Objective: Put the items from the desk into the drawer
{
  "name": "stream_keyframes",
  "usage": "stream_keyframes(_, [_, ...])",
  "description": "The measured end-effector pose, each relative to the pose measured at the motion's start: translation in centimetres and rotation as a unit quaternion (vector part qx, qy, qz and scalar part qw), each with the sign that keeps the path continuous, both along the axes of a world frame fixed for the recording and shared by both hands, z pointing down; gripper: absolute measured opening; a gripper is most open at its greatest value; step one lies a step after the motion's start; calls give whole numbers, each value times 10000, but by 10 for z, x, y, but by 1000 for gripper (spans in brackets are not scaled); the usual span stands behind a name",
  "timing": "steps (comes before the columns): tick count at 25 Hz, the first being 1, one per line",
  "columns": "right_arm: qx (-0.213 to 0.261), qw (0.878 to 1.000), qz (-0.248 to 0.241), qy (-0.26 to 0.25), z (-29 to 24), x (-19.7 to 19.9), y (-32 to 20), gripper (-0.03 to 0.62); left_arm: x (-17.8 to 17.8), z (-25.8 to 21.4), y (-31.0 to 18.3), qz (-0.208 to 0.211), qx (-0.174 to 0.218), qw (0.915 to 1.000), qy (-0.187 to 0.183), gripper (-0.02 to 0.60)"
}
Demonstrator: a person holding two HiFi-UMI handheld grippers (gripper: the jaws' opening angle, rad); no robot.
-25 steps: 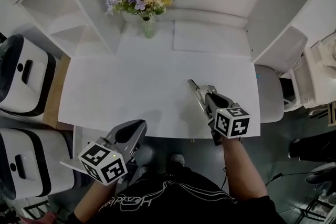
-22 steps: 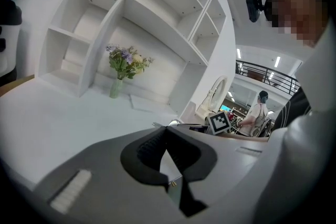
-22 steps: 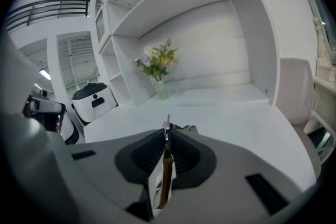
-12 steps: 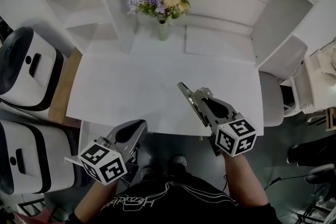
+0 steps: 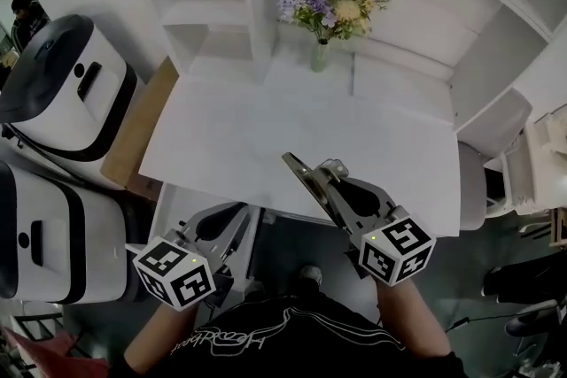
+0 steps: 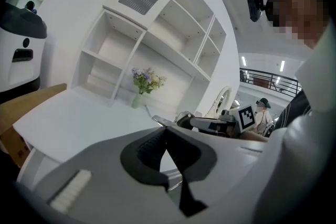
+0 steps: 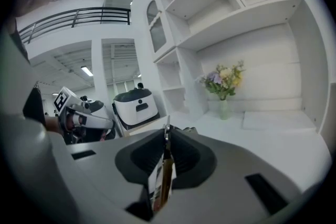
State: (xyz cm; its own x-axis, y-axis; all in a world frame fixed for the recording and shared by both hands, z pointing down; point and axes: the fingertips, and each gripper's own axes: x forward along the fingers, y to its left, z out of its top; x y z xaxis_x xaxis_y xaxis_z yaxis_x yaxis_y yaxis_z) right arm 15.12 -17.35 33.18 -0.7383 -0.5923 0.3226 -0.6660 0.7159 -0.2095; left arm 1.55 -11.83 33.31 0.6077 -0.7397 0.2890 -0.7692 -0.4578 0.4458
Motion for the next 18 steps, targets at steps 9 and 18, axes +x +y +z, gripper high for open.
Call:
stream_keyframes(9, [-91, 9973, -722, 31, 5, -88, 32, 41, -76, 4, 31, -544, -21, 9985, 28, 9])
stream_keyframes(18, [-346, 9884, -1474, 87, 28, -179, 60, 41, -162, 15, 70, -1313, -143, 9912, 52, 9])
